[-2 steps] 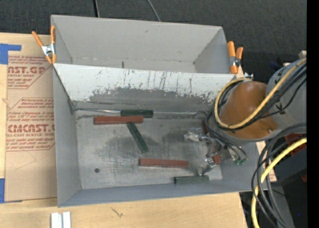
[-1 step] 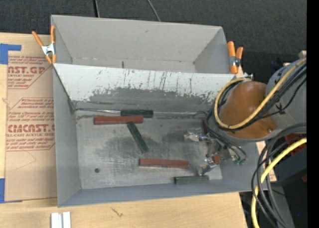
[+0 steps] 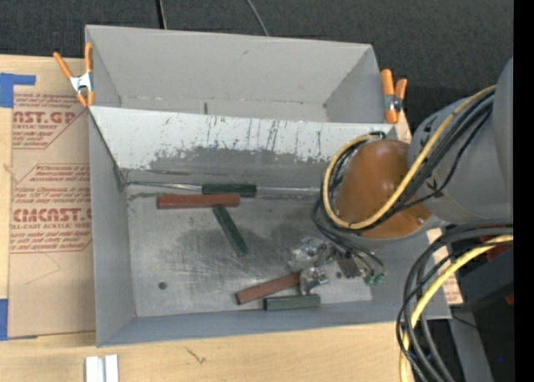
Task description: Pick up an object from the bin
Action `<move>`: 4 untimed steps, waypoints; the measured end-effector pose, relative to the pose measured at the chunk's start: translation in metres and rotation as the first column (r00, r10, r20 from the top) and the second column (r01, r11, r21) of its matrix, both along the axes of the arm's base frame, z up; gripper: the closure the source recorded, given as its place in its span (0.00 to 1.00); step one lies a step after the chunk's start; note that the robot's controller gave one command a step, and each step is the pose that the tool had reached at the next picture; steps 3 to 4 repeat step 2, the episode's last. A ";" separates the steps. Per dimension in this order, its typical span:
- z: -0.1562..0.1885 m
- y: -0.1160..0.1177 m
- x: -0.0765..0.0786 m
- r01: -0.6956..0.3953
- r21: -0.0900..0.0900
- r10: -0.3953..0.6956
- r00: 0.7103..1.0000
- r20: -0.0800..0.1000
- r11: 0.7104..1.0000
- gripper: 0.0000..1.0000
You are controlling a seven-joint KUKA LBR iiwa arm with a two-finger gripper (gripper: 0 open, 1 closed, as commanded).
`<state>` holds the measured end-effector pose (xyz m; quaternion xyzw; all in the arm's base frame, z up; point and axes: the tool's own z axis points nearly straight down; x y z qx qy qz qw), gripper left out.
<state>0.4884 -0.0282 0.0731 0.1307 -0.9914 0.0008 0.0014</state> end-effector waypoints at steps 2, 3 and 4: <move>0.157 0.010 0.010 0.007 0.002 -0.007 1.000 0.006 1.000 1.00; 0.157 0.010 0.010 0.007 0.002 -0.007 1.000 0.006 1.000 1.00; 0.157 0.010 0.010 0.007 0.002 -0.007 1.000 0.006 1.000 1.00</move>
Offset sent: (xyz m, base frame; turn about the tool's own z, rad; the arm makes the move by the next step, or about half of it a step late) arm 0.0088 0.0091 0.1566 0.0075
